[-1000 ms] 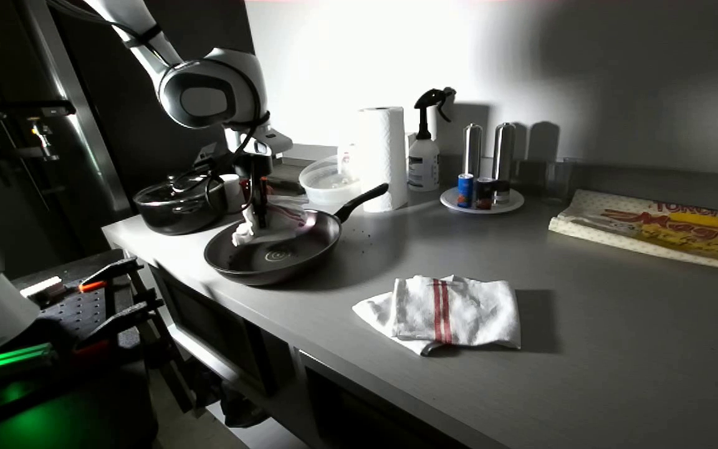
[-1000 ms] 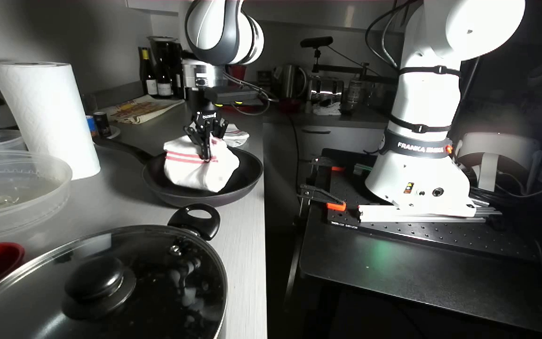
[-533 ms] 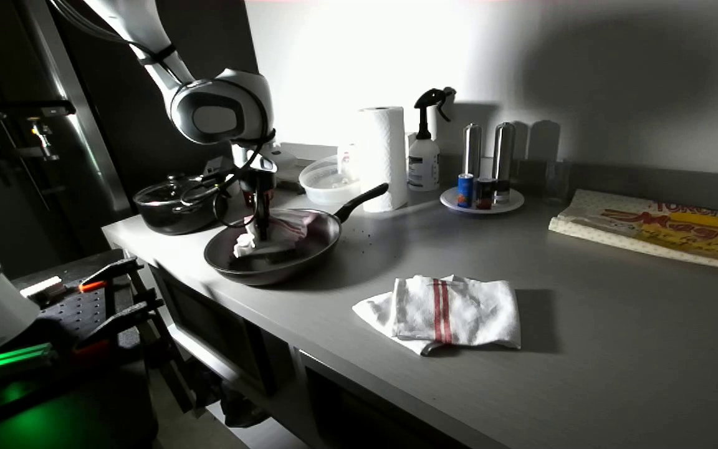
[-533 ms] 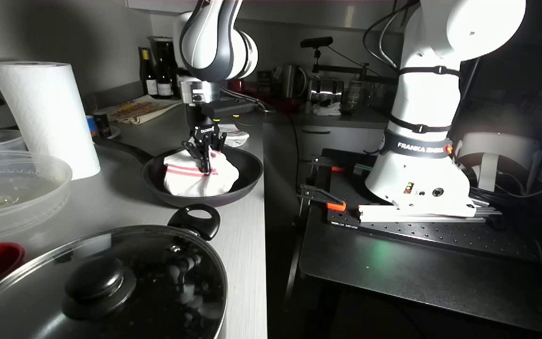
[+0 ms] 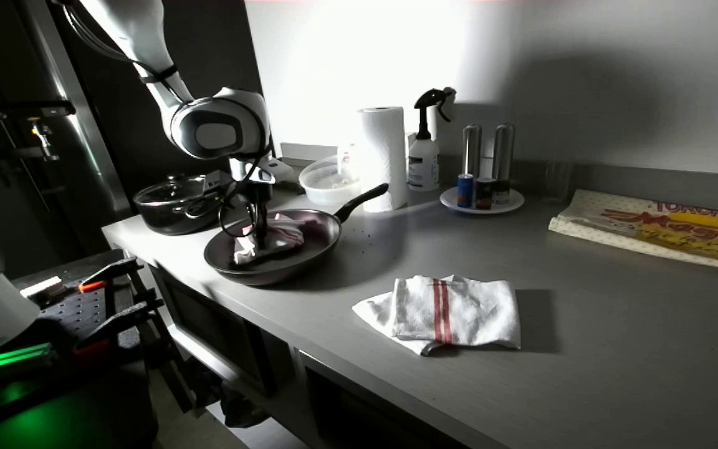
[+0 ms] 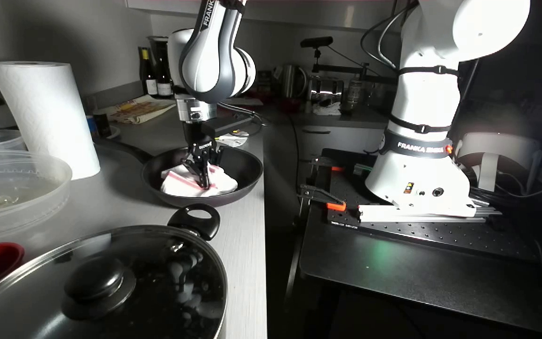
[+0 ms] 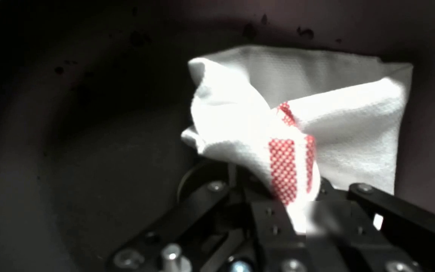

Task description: Use the left towel to clean the pan

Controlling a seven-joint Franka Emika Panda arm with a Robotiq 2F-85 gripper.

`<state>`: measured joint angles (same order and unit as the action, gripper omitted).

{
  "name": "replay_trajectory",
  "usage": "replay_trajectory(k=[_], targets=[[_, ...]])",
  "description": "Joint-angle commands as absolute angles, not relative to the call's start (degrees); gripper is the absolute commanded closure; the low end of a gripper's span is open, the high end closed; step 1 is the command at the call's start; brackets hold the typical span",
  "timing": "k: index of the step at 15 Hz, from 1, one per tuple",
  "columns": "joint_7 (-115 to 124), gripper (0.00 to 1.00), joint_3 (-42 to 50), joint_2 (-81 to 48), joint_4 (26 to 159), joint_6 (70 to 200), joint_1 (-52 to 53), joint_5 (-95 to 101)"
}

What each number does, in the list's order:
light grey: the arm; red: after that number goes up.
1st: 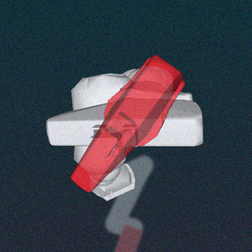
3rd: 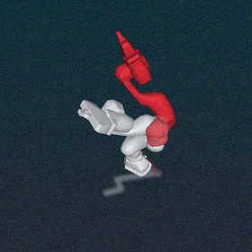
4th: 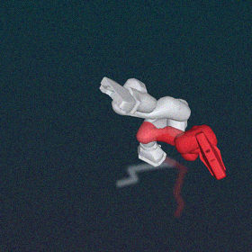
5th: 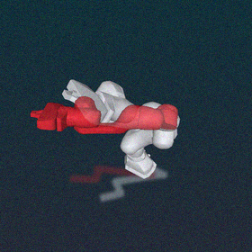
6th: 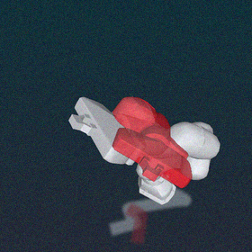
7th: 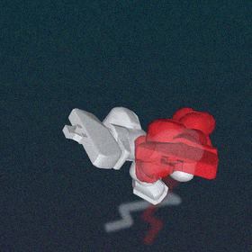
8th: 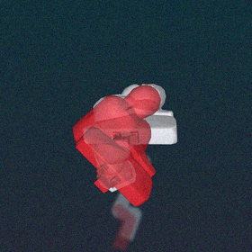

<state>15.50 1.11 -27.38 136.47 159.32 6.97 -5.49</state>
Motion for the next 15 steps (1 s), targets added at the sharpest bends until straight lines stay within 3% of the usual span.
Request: replay_trajectory(k=[1, 15], targets=[[17.10, 0.96, 1.96, -30.40, 136.66, 162.87, 10.12, -3.43], [13.44, 0.96, 0.82, -30.81, 137.45, 163.43, 0.57, -10.15]])
